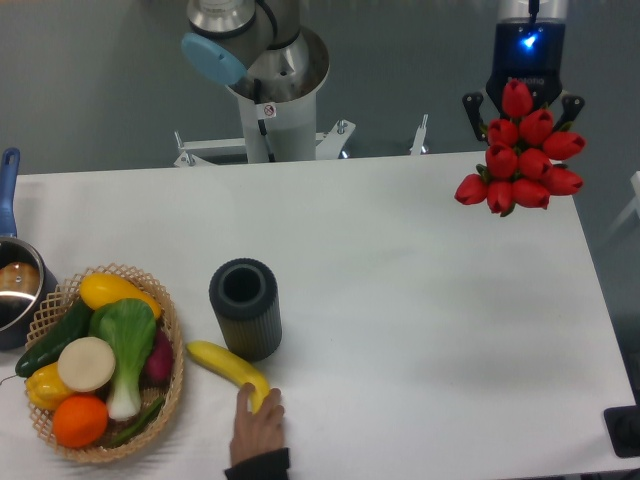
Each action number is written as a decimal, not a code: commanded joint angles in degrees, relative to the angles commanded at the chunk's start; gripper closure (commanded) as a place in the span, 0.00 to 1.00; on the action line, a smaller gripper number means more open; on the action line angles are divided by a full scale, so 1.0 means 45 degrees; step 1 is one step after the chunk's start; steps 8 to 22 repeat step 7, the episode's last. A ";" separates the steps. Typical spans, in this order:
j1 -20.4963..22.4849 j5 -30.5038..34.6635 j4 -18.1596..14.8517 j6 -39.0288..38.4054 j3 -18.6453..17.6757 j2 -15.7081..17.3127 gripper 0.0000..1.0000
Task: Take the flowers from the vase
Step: 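Carry the tulip bunch up and away from the vase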
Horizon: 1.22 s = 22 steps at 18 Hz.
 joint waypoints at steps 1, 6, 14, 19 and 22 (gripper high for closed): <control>0.0000 0.0000 0.0000 0.0000 0.0000 0.0000 0.64; -0.0039 -0.0058 0.0000 -0.0078 0.0039 -0.0039 0.65; -0.0039 -0.0078 0.0019 -0.0097 0.0039 -0.0058 0.65; -0.0039 -0.0078 0.0019 -0.0097 0.0039 -0.0058 0.65; -0.0039 -0.0078 0.0019 -0.0097 0.0039 -0.0058 0.65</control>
